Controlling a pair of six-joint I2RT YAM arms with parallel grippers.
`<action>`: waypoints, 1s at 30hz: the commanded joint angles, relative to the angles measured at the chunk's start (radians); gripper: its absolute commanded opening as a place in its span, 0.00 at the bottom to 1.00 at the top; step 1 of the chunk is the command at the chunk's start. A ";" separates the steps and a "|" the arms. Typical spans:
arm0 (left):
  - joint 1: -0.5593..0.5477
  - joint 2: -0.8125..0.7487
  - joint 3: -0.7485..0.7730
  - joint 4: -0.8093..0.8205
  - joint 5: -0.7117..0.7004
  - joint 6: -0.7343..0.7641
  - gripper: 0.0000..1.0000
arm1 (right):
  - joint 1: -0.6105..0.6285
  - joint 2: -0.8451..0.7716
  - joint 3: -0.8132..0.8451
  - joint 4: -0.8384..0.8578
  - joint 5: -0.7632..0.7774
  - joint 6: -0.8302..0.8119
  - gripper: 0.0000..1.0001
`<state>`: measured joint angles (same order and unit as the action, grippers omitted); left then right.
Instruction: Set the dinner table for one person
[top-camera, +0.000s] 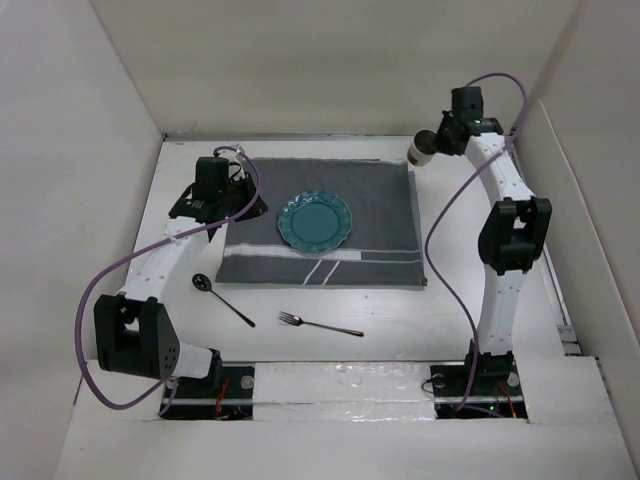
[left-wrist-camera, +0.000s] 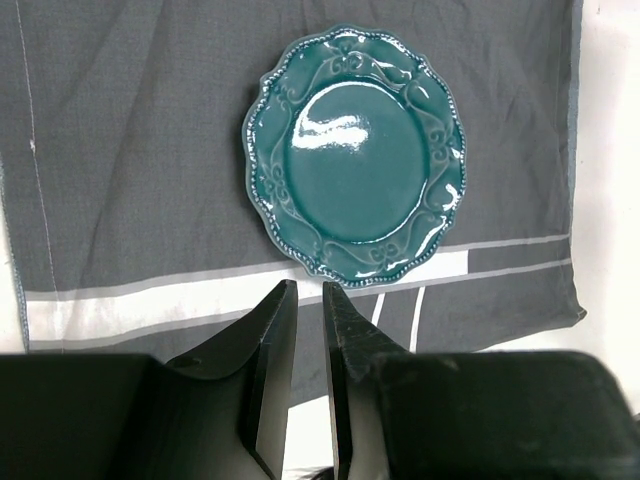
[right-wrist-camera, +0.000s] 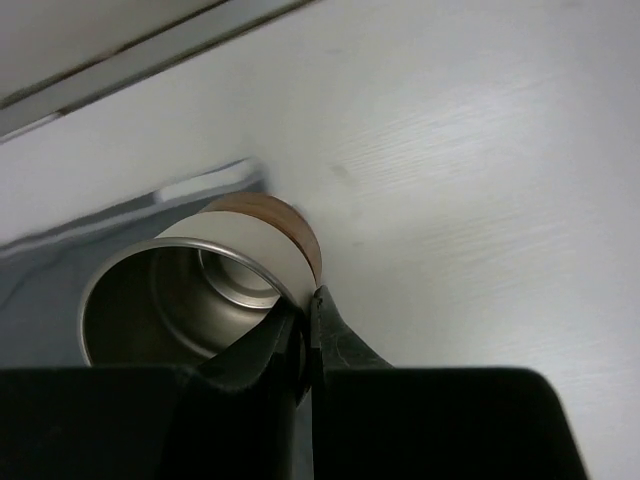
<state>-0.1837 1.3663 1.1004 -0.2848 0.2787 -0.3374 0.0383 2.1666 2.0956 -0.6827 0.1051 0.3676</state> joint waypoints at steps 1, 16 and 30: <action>-0.003 -0.053 0.041 -0.016 -0.018 0.015 0.14 | 0.080 0.024 0.056 -0.035 -0.035 -0.041 0.00; 0.038 -0.231 -0.062 -0.116 -0.053 0.021 0.14 | 0.166 0.193 0.199 -0.123 0.061 -0.053 0.00; 0.038 -0.274 0.093 -0.243 -0.141 0.054 0.33 | 0.147 -0.063 0.155 -0.109 -0.036 -0.074 0.58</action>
<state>-0.1486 1.1187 1.0969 -0.4995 0.1837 -0.3134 0.1936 2.3302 2.2684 -0.8360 0.1173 0.3149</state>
